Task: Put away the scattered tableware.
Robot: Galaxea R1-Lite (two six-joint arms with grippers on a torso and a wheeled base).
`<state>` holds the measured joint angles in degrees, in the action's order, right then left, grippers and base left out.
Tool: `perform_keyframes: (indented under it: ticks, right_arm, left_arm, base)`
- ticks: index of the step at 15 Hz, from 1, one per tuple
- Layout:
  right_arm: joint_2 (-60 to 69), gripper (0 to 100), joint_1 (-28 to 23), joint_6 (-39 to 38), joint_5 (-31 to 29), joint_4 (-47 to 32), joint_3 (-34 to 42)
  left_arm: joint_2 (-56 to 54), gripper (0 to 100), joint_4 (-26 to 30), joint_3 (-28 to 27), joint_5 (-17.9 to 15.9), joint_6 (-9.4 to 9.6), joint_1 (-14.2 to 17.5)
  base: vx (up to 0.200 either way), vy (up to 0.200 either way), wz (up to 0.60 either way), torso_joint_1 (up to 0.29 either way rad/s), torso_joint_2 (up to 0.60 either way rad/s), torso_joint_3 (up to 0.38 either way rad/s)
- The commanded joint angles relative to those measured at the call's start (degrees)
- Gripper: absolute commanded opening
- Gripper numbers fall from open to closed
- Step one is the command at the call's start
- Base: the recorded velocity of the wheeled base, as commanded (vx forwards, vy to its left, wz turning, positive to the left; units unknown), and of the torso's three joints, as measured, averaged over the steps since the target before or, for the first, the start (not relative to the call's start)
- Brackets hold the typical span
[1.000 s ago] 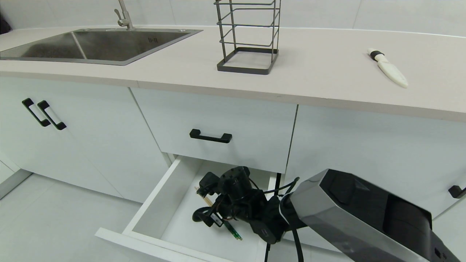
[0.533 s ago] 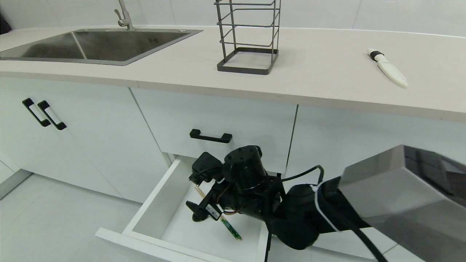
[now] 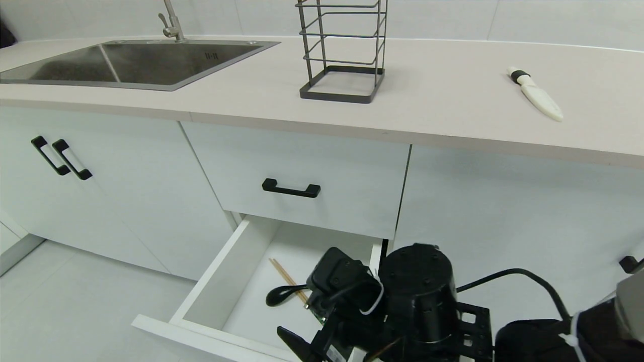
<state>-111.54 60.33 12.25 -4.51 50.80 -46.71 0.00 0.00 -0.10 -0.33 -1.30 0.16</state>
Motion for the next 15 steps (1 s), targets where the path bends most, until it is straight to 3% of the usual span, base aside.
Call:
perform_keyframes:
  ticks: [1, 6, 14, 15]
  right_arm:
    - [5.55, 100, 0.49, -0.21, -0.15, 0.53, 3.30]
    - [15.30, 100, -0.74, -1.09, 0.12, 0.53, 13.93]
    - [30.86, 100, -14.36, -1.09, 7.15, -1.58, 25.53]
    - [37.19, 100, -18.50, -1.09, 10.49, -3.86, 29.58]
  left_arm:
    - [0.00, 100, 0.00, 0.01, -0.02, -0.01, 0.02]
    - [0.00, 100, 0.00, 0.01, -0.02, -0.01, 0.02]
    - [0.00, 100, 0.00, 0.01, -0.02, -0.01, 0.02]
    - [0.00, 100, 0.00, 0.01, -0.02, -0.01, 0.02]
  base:
    - [0.000, 0.000, 0.00, 0.000, 0.00, 0.000]
    - [0.000, 0.000, 0.00, 0.000, 0.00, 0.000]
    - [0.000, 0.000, 0.00, 0.000, 0.00, 0.000]
    - [0.000, 0.000, 0.00, 0.000, 0.00, 0.000]
